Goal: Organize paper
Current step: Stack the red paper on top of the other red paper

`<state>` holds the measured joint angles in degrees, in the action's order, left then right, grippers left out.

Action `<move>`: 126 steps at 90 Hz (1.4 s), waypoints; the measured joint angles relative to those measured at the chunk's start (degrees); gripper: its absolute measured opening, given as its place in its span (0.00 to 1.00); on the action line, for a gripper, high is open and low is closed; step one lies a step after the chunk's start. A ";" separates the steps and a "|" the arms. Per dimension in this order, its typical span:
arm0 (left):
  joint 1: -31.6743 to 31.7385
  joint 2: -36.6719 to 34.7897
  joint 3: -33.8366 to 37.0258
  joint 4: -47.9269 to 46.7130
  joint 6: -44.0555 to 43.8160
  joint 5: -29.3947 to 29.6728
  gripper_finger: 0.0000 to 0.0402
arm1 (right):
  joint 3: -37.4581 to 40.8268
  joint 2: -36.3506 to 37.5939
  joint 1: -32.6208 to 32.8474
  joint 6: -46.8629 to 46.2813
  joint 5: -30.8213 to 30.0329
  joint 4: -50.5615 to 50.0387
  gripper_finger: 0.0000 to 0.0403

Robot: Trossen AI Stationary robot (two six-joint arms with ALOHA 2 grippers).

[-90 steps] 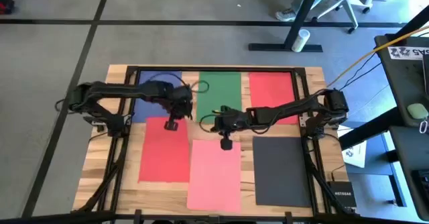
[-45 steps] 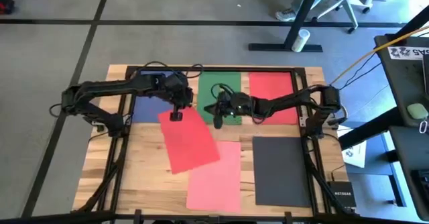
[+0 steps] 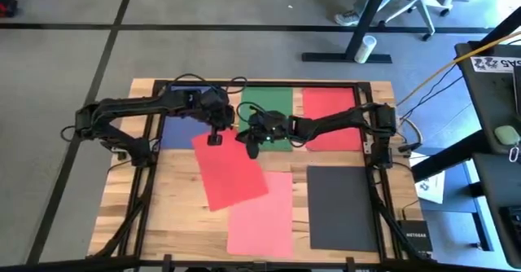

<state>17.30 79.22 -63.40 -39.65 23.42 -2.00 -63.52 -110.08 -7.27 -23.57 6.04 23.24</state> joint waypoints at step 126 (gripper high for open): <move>-1.16 0.02 0.07 -0.46 -0.44 1.64 0.00 | 0.06 1.57 -0.96 8.65 1.07 -10.23 0.18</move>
<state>16.14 79.24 -63.33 -40.12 22.98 -0.36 -63.46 -108.51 -8.23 -14.92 7.11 13.02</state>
